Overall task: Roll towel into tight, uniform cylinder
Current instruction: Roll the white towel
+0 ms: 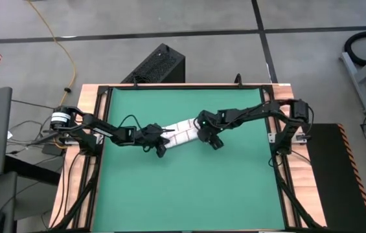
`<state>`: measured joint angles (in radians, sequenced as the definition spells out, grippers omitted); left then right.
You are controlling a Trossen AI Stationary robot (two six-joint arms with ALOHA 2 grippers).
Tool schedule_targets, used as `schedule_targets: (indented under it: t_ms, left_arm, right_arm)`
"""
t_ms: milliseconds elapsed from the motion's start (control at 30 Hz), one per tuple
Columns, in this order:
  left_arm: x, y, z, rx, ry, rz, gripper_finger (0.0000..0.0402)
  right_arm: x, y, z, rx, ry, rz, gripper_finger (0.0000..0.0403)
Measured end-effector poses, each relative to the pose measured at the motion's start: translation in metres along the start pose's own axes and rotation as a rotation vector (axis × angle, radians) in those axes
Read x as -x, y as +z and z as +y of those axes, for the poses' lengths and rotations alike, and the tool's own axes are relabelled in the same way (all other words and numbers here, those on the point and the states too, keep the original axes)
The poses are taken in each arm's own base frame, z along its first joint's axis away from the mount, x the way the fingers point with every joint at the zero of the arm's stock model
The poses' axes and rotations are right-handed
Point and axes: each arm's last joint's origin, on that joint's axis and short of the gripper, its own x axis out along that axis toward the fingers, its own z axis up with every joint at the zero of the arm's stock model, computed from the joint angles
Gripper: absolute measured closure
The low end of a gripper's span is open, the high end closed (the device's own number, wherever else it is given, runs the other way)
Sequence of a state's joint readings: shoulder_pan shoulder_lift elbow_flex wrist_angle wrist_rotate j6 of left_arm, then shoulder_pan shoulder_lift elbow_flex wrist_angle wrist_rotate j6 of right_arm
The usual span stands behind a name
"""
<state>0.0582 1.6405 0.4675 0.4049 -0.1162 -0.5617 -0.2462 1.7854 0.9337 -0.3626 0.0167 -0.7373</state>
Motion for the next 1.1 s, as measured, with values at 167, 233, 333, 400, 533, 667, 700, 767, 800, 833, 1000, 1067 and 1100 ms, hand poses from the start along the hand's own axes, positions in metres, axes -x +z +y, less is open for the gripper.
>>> schedule_targets:
  t_ms: [167,233,333,400,533,667,700,767,800,833,1000,1067,1100]
  left_arm:
    - [0.000,0.000,0.000,-0.002,-0.002,0.001,0.0401]
    - [0.000,0.000,0.000,-0.002,-0.003,0.002,0.0401]
    - [0.000,0.000,0.000,-0.002,-0.004,0.002,0.0401]
    - [0.000,0.000,0.000,-0.002,-0.004,0.002,0.0401]
    - [0.000,0.000,0.000,0.000,-0.012,0.003,0.0401]
    - [0.000,0.001,-0.004,0.043,-0.093,0.014,0.0401]
    - [0.001,0.002,-0.005,0.066,-0.119,0.017,0.0401]
    - [0.003,0.004,-0.007,0.111,-0.154,0.025,0.0401]
    - [0.004,0.005,-0.008,0.130,-0.169,0.037,0.0401]
    - [0.005,0.005,-0.009,0.145,-0.188,0.055,0.0401]
    - [0.005,0.003,-0.012,0.198,-0.228,0.103,0.0401]
    - [0.005,0.002,-0.013,0.200,-0.233,0.122,0.0401]
    - [0.005,0.001,-0.012,0.202,-0.242,0.134,0.0401]
  right_arm:
    - [-0.007,-0.002,-0.002,-0.125,-0.027,0.037,0.0153]
    - [-0.008,-0.001,-0.002,-0.176,-0.046,0.030,0.0171]
    - [-0.007,0.003,0.000,-0.231,-0.082,0.035,0.0208]
    - [-0.008,0.005,0.002,-0.263,-0.117,0.049,0.0241]
    - [-0.008,0.006,0.004,-0.296,-0.133,0.054,0.0325]
    - [-0.002,0.010,0.006,-0.287,-0.050,0.058,0.0385]
    - [0.002,0.012,0.008,-0.284,-0.011,0.064,0.0385]
    - [0.009,0.014,0.010,-0.287,0.066,0.086,0.0381]
    - [0.012,0.016,0.010,-0.287,0.106,0.091,0.0380]
    - [0.018,0.018,0.009,-0.288,0.153,0.087,0.0381]
    - [0.037,0.026,0.001,-0.296,0.338,0.058,0.0385]
    - [0.041,0.025,-0.003,-0.314,0.403,0.043,0.0385]
    - [0.042,0.023,-0.005,-0.328,0.429,0.033,0.0385]
